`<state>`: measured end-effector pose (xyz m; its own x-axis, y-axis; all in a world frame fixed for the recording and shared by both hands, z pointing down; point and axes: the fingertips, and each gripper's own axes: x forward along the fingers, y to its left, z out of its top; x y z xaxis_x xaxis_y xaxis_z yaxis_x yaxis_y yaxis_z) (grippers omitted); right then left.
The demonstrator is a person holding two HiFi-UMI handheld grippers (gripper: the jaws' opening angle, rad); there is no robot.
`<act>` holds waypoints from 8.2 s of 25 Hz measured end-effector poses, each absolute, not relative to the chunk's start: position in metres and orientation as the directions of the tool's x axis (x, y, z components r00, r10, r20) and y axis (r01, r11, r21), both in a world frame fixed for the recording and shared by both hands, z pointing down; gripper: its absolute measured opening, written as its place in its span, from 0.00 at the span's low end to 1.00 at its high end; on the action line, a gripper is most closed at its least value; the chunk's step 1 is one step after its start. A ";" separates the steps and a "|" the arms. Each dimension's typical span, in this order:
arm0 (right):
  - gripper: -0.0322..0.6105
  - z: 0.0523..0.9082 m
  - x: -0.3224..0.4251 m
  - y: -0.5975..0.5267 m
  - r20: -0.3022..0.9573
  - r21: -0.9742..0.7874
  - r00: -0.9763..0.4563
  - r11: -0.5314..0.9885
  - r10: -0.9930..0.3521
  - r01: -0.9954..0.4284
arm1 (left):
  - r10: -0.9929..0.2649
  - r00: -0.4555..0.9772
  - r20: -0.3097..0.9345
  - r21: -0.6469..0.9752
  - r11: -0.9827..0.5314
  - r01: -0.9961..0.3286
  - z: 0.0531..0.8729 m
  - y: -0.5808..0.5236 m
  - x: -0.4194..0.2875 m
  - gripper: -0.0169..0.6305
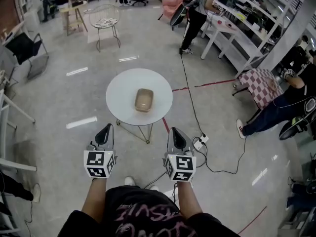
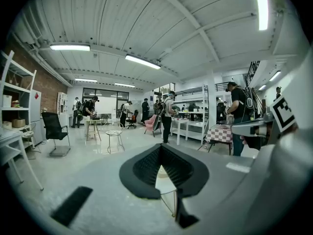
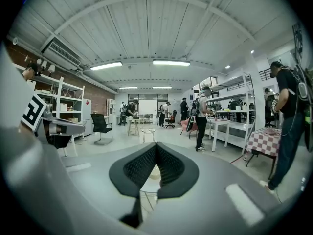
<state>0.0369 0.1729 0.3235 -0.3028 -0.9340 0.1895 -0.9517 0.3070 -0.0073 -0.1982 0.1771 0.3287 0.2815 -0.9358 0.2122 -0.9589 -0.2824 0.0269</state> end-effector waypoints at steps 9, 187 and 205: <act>0.05 0.327 0.013 0.170 0.200 0.024 -0.240 0.249 -0.950 -0.968 | -0.920 0.330 0.212 0.048 -0.327 -0.944 0.334 0.163 -0.224 0.02; 0.06 0.583 0.043 -0.197 0.610 -0.228 -0.351 0.266 -0.711 -0.937 | -0.466 0.432 0.772 0.316 -0.308 -0.898 0.642 -0.201 -0.131 0.16; 0.06 0.591 0.051 -0.199 0.622 -0.229 -0.344 0.257 -0.703 -0.939 | -0.478 0.438 0.761 0.347 -0.270 -0.898 0.643 -0.206 -0.125 0.09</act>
